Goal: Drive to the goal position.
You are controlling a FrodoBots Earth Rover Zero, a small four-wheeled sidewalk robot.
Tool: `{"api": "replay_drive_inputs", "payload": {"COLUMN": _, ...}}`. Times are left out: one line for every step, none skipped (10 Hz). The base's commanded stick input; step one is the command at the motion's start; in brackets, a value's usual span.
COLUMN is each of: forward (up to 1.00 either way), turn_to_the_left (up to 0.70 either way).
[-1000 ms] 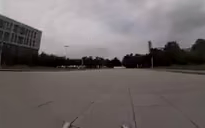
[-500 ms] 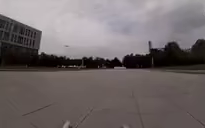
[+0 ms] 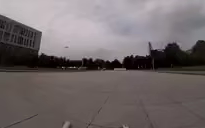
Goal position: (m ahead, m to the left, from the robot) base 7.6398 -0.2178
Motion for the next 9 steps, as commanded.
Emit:
{"api": "replay_drive_inputs", "payload": {"forward": 0.70, "turn_to_the_left": 0.00}}
{"api": "replay_drive_inputs", "payload": {"forward": 0.70, "turn_to_the_left": 0.00}}
{"api": "replay_drive_inputs", "payload": {"forward": 0.70, "turn_to_the_left": 0.00}}
{"api": "replay_drive_inputs", "payload": {"forward": 0.70, "turn_to_the_left": 0.00}}
{"api": "replay_drive_inputs", "payload": {"forward": 0.70, "turn_to_the_left": 0.00}}
{"api": "replay_drive_inputs", "payload": {"forward": 0.70, "turn_to_the_left": 0.00}}
{"api": "replay_drive_inputs", "payload": {"forward": 0.70, "turn_to_the_left": 0.00}}
{"api": "replay_drive_inputs", "payload": {"forward": 0.70, "turn_to_the_left": 0.00}}
{"api": "replay_drive_inputs", "payload": {"forward": 0.70, "turn_to_the_left": 0.00}}
